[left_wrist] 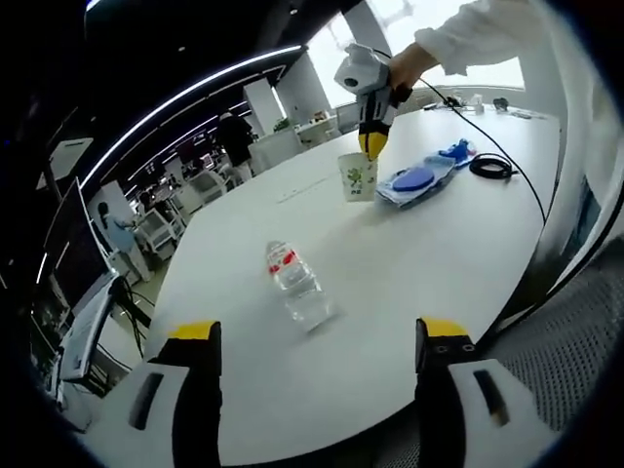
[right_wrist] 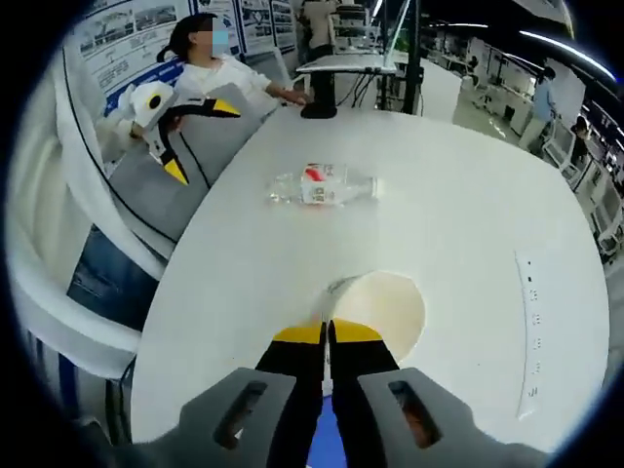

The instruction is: Arrange the tabletop items into an orderly group along one side of the table until the central work area is clear of visible clutter.

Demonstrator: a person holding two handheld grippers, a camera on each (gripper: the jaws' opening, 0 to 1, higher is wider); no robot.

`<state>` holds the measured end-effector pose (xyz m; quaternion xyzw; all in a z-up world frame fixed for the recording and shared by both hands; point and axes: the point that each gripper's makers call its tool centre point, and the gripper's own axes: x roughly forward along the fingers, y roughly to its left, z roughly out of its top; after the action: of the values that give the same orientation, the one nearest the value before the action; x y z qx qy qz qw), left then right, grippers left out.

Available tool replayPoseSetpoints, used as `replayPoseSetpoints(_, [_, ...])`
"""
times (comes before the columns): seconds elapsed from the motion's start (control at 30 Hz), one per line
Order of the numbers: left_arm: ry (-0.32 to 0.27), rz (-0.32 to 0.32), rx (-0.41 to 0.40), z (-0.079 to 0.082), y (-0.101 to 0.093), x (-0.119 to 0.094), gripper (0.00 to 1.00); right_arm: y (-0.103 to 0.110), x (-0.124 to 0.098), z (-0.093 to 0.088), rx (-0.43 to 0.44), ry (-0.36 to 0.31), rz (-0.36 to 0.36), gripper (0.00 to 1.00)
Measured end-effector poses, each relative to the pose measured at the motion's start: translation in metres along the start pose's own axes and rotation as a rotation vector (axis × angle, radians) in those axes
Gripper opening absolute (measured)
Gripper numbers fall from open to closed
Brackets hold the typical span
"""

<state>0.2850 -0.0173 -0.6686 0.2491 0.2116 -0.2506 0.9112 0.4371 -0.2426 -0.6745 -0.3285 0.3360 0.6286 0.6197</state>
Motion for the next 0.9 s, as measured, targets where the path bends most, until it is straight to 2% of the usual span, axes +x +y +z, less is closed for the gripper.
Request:
replayPoseSetpoints(0.1, [0.0, 0.002, 0.002, 0.0, 0.001, 0.0, 0.83, 0.0, 0.002, 0.002, -0.027, 0.011, 0.001, 0.0])
replayPoseSetpoints(0.2, [0.001, 0.005, 0.005, 0.0, 0.002, 0.0, 0.82, -0.001, 0.004, 0.003, -0.124, 0.073, -0.013, 0.0])
replayPoseSetpoints(0.33, [0.007, 0.008, 0.009, -0.001, 0.002, 0.0, 0.82, 0.004, 0.008, 0.007, -0.181, 0.104, 0.002, 0.0])
replayPoseSetpoints(0.43, [0.013, 0.003, 0.014, -0.003, 0.001, 0.0, 0.82, 0.004, 0.013, 0.004, -0.246, 0.165, 0.009, 0.0])
replayPoseSetpoints(0.7, [0.024, -0.014, 0.037, -0.004, -0.003, 0.001, 0.81, 0.005, 0.018, 0.006, -0.316, 0.215, 0.017, 0.0])
replayPoseSetpoints(0.8, [0.033, -0.009, 0.047, -0.006, -0.003, 0.002, 0.8, 0.005, 0.019, 0.001, -0.37, 0.259, 0.031, 0.0])
replayPoseSetpoints(0.9, [0.036, -0.013, 0.062, -0.007, -0.003, 0.002, 0.79, 0.007, 0.022, -0.003, -0.381, 0.275, 0.046, 0.0])
